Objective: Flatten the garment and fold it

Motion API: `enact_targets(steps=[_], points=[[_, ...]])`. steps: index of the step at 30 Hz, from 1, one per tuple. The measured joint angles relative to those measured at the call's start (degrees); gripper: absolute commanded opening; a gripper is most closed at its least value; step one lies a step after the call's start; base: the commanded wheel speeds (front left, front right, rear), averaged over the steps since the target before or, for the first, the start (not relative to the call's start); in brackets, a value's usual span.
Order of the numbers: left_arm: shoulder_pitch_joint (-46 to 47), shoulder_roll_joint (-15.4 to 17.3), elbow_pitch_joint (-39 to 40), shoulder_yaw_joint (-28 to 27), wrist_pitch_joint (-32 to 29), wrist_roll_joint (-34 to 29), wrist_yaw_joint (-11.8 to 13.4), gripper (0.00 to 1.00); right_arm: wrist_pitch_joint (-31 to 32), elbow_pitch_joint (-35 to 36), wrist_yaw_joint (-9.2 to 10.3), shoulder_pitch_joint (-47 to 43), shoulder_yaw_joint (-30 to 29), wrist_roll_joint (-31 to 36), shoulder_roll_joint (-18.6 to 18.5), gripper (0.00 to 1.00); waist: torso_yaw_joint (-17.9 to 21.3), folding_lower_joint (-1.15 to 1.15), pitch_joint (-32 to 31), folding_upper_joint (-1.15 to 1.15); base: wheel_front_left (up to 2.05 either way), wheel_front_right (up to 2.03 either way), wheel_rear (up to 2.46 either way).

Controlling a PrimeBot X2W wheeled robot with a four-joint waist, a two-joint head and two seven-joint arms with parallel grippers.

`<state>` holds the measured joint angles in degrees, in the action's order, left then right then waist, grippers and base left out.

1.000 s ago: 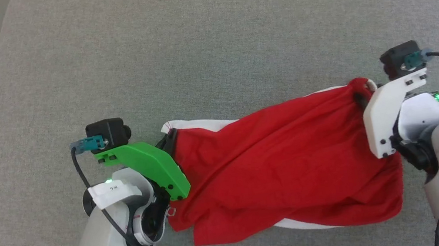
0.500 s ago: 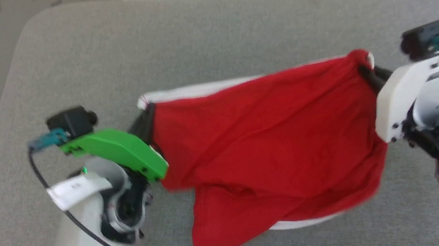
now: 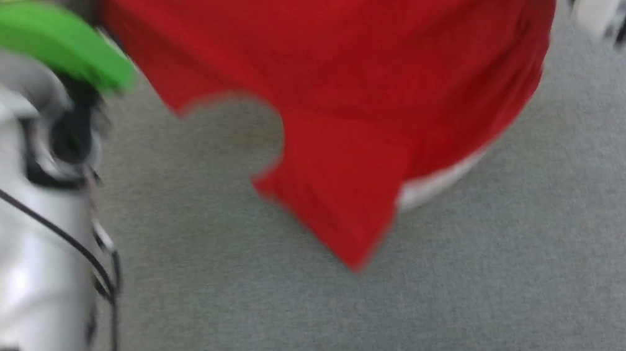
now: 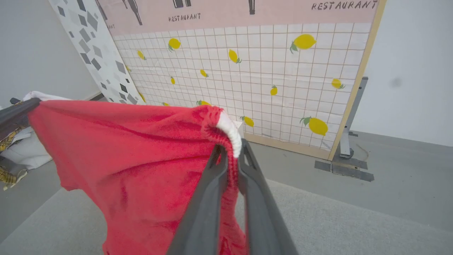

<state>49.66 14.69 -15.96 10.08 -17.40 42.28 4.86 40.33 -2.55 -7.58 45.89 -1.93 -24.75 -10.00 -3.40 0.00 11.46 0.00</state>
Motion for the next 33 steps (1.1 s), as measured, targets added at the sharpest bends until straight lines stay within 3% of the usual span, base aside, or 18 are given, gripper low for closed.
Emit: enact_targets(steps=[12, 20, 26, 33], points=[[22.6, 3.0, -12.2, -1.2, 9.6, -6.4, 0.6, 0.0, -14.4, -16.7, -0.07, 24.6, 4.3, 7.6, 0.9, 0.0, 4.5, 0.0, 7.8, 0.0, 0.0, 0.0, 0.0], [31.8, 3.1, -16.9, -1.9, 18.0, -8.0, -0.7, 0.0, -26.2, -28.1, -0.24, 35.6, 0.9, 14.2, 4.4, 0.0, 7.4, -0.01, 13.6, 0.0, 0.0, 0.0, 0.0], [31.9, 2.4, -19.9, -2.3, 21.3, -7.1, -3.7, 0.0, -31.6, -34.2, -0.23, 36.2, 0.6, 13.9, 5.2, 0.0, 8.5, -0.01, 16.7, 0.0, 0.0, 0.0, 0.0], [25.6, 1.9, -21.5, -2.0, 24.3, -4.6, -8.2, 0.0, -36.2, -34.8, -0.12, 28.8, 7.5, 7.3, 2.9, 0.0, 8.2, -0.01, 15.5, 0.0, 0.0, 0.0, 0.0]])
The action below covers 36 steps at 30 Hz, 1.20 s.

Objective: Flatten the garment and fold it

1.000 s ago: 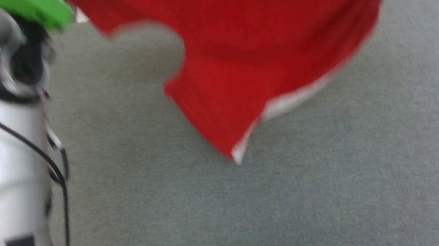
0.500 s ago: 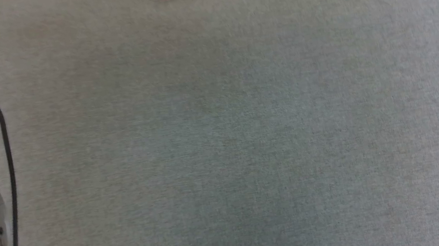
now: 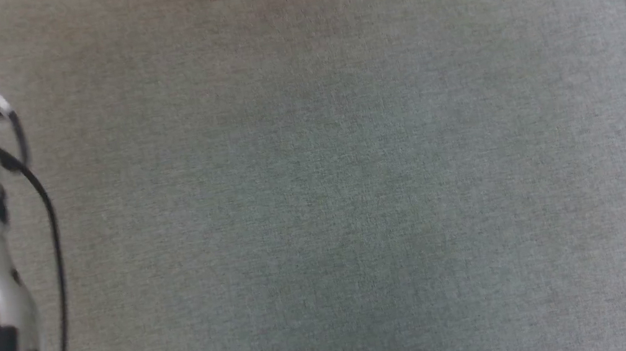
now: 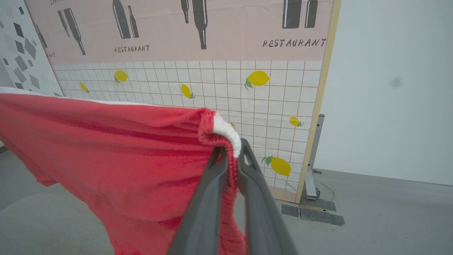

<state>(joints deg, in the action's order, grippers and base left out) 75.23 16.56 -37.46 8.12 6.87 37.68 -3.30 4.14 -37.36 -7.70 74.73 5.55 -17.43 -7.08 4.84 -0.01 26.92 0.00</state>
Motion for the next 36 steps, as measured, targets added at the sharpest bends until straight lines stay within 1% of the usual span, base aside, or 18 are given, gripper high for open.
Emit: enact_targets(steps=[4, 7, 12, 14, 19, 25, 28, 32, 36], points=[[-7.6, -0.8, 0.8, 0.0, 2.1, 1.0, -1.2, 0.0, -1.5, 2.0, 0.07, -8.2, 3.3, -5.5, -2.0, 0.0, -0.6, 0.0, -2.5, 0.0, 0.0, 0.0, 0.0], [-14.9, -2.4, 2.5, -1.0, 3.4, 3.3, -1.1, 0.0, -1.4, 4.6, 0.07, -15.4, 5.3, -10.0, -3.4, 0.0, -1.3, 0.0, -5.0, 0.0, 0.0, 0.0, 0.0], [-27.3, -4.9, 7.4, -2.2, 4.6, 5.5, -0.5, 0.0, -1.2, 10.5, 0.07, -28.1, 6.5, -16.4, -5.4, 0.0, -2.5, 0.01, -9.3, 0.0, 0.0, 0.0, 0.0], [-33.1, -6.4, 10.2, -3.1, 5.1, 7.2, 0.6, 0.0, -1.2, 13.0, 0.07, -34.1, 5.8, -19.4, -5.3, 0.0, -3.1, 0.01, -11.2, 0.0, 0.0, 0.0, 0.0], [-46.8, -9.3, 16.4, -4.2, 5.8, 8.7, 3.1, 0.0, -1.4, 18.8, 0.05, -46.5, 6.0, -21.9, -6.4, 0.0, -4.7, 0.02, -15.3, 0.0, 0.0, 0.0, 0.0], [-60.5, -10.1, 21.4, -4.9, 5.7, 9.8, 6.4, 0.0, 0.2, 25.5, 0.05, -60.3, 10.8, -21.1, -10.1, 0.0, -6.8, 0.02, -19.7, 0.0, 0.0, 0.0, 0.0], [-66.6, -10.3, 23.3, -5.3, 5.0, 10.4, 8.0, 0.0, 2.3, 27.5, 0.05, -65.4, 13.0, -20.4, -11.4, 0.0, -7.6, 0.02, -21.7, 0.0, 0.0, 0.0, 0.0], [-72.9, -10.3, 24.8, -5.4, 3.7, 10.5, 9.9, 0.0, 6.2, 29.5, 0.05, -69.5, 15.1, -20.2, -12.9, 0.0, -8.5, 0.02, -23.7, 0.0, 0.0, 0.0, 0.0], [-77.8, -10.2, 26.6, -5.1, 1.7, 10.2, 13.0, 0.0, 11.6, 31.0, 0.05, -72.7, 15.7, -21.2, -13.8, 0.0, -9.3, 0.02, -25.3, 0.0, 0.0, 0.0, 0.0]])
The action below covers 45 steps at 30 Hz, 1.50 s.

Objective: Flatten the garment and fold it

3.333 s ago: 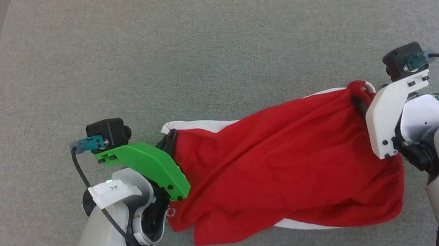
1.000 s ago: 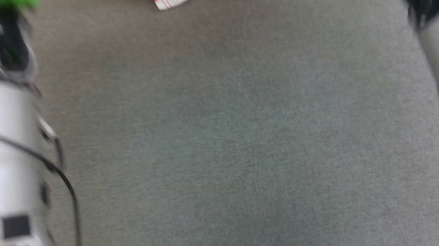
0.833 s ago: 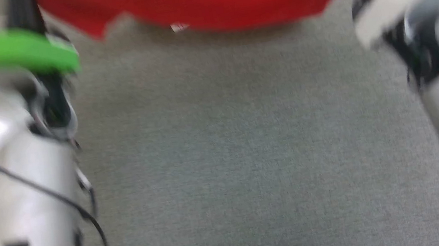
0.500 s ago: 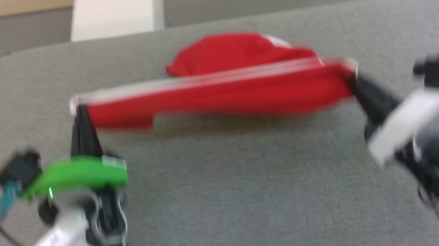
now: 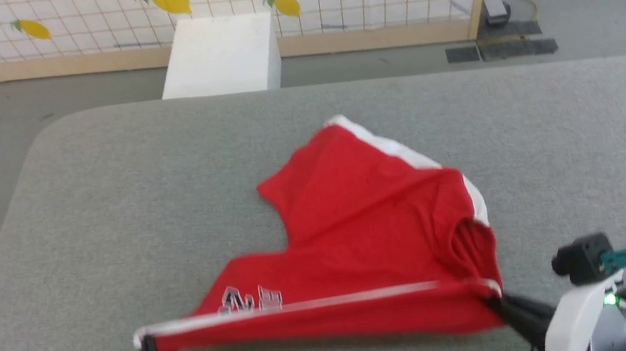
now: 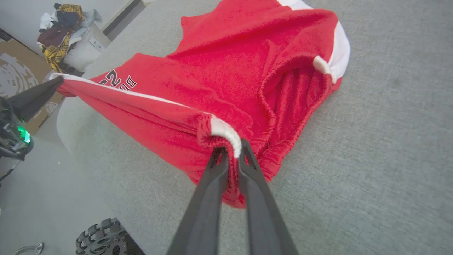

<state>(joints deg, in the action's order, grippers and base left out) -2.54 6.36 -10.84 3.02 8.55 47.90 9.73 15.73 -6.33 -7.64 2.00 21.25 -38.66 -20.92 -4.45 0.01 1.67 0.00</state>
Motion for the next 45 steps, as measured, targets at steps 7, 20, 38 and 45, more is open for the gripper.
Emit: enact_targets(steps=[7, 20, 38, 45], points=[[-5.9, 0.5, 1.5, 1.1, -4.0, -0.1, 3.1, 0.0, 10.1, 1.5, 0.0, -4.6, -1.5, -1.7, -0.3, 0.0, -0.6, 0.0, -1.3, 0.0, 0.0, 0.0, 0.0], [6.2, 2.0, 2.3, 3.9, -4.3, -2.8, 1.0, 0.0, 11.8, 5.6, 0.01, -4.7, -8.1, 1.6, 3.2, 0.0, -0.5, 0.0, 1.4, 0.0, 0.0, 0.0, 0.0], [39.5, 2.3, -18.3, 10.7, -6.0, -6.8, -6.7, 0.0, 11.5, 7.0, 0.04, 4.5, -12.0, 4.4, 7.4, 0.0, 3.6, 0.0, 13.3, 0.0, 0.0, 0.0, 0.0], [48.4, 1.6, -25.6, 13.8, -6.9, -8.9, -8.7, 0.0, 10.8, 6.7, 0.04, 6.6, -11.5, 4.4, 7.6, 0.0, 6.2, 0.0, 18.1, 0.0, 0.0, 0.0, 0.0]])
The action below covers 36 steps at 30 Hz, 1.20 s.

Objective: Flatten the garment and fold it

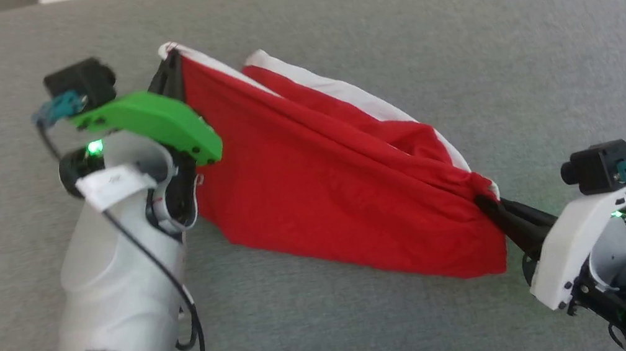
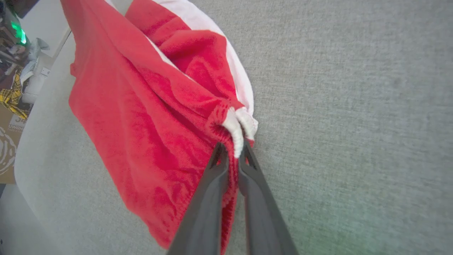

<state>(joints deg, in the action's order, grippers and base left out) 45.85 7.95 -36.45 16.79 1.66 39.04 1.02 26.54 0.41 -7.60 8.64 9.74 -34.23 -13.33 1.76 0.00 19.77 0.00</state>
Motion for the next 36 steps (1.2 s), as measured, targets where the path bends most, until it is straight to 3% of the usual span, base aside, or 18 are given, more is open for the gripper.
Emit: enact_targets(steps=[10, 19, 20, 21, 22, 34, 36], points=[[6.7, -0.2, -8.3, 2.8, -0.1, -2.2, -2.4, 0.0, -1.7, -1.4, 0.0, 2.6, 3.2, -0.3, 0.0, 0.0, 4.7, 0.0, 4.1, 0.0, 0.0, 0.0, 0.0], [7.9, -0.3, -15.0, 3.8, -0.2, -2.4, -3.1, 0.0, -2.9, -2.4, -0.02, 3.4, 4.5, -1.2, 0.2, 0.0, 7.5, 0.0, 5.9, 0.0, 0.0, 0.0, 0.0], [8.1, -0.3, -15.4, 3.8, -0.1, -2.4, -3.1, 0.11, -2.9, -2.4, -0.02, 3.4, 4.6, -1.2, 0.2, 0.23, 7.6, 0.0, 5.9, 0.0, 0.0, 0.0, 0.0], [8.3, -0.4, -15.9, 3.8, 0.0, -2.4, -3.2, 0.4, -2.9, -2.5, -0.02, 3.4, 4.6, -1.2, 0.2, 0.6, 7.5, 0.0, 5.8, 0.0, 0.0, 0.0, 0.0], [8.5, -0.4, -16.4, 3.9, 0.2, -2.3, -3.3, 1.0, -2.9, -2.7, -0.02, 3.4, 4.5, -1.3, 0.2, 1.0, 7.5, 0.0, 5.7, 0.0, 0.0, 0.0, 0.0], [9.8, -1.2, -18.3, 4.5, 6.6, -2.3, -5.2, 1.0, -1.6, -2.0, -0.01, 0.5, 0.6, -0.9, 0.3, 1.0, 5.8, 0.0, 1.7, 0.0, 0.0, 0.0, 0.0], [9.7, -0.8, -16.9, 5.0, 10.7, -2.9, -5.9, 1.0, -1.3, 0.0, 0.03, -2.2, -2.5, 1.0, 0.9, 1.0, 5.2, 0.0, -0.9, 0.0, 0.0, 0.0, 0.0]])
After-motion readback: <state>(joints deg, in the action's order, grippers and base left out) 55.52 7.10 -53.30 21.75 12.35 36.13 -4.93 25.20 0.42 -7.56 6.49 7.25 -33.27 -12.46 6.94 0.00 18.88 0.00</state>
